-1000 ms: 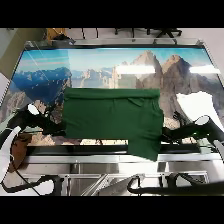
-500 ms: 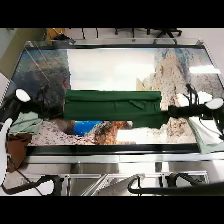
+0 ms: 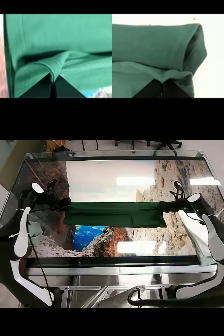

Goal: Fold the shirts.

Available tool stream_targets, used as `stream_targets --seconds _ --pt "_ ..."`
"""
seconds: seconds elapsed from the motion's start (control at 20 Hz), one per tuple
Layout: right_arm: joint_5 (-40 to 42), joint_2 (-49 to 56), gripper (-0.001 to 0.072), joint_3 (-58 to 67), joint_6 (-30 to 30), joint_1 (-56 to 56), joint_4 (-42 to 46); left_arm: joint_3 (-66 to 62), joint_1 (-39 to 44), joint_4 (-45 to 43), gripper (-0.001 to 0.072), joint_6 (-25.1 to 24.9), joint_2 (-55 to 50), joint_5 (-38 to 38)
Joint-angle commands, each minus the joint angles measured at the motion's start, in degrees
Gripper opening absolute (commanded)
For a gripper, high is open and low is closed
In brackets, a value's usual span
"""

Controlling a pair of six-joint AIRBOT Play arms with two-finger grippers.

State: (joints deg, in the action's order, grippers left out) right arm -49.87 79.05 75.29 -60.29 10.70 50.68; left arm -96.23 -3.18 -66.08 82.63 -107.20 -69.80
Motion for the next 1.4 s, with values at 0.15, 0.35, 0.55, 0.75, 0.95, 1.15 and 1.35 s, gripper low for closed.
stream_targets --seconds 0.15,0.35,0.55,0.75,0.95,1.15,1.35 --pt "1.4 4.6 0.0177 3.6 4.0 0.3 -3.2 -11.5 1.7 0.2 0.0022 0.3 -9.4 -3.6" --pt "-1.0 3.2 0.0407 4.6 3.9 4.0 -3.0 -16.5 1.8 0.1 0.069 0.3 -9.4 -7.3" --pt "-10.4 4.7 0.0614 4.5 0.3 8.9 -3.0 -21.7 0.0 0.2 0.0689 1.6 -9.2 -12.6" --pt "-11.6 8.3 0.0613 4.5 0.4 8.5 -5.0 -17.4 -0.9 0.2 0.0689 2.1 -5.5 -10.1" --pt "-11.6 12.2 0.0611 4.5 2.1 6.7 -11.4 -18.2 -0.1 0.3 0.0689 2.4 -5.2 -10.8" --pt "-11.5 13.7 0.0325 4.5 4.7 4.9 -12.6 -18.8 3.1 0.3 0.0688 2.5 -5.2 -10.7" --pt "-12.0 12.9 0.0023 5.2 5.0 4.9 -13.4 -18.7 8.6 0.3 0.0244 2.5 -5.3 -7.5"
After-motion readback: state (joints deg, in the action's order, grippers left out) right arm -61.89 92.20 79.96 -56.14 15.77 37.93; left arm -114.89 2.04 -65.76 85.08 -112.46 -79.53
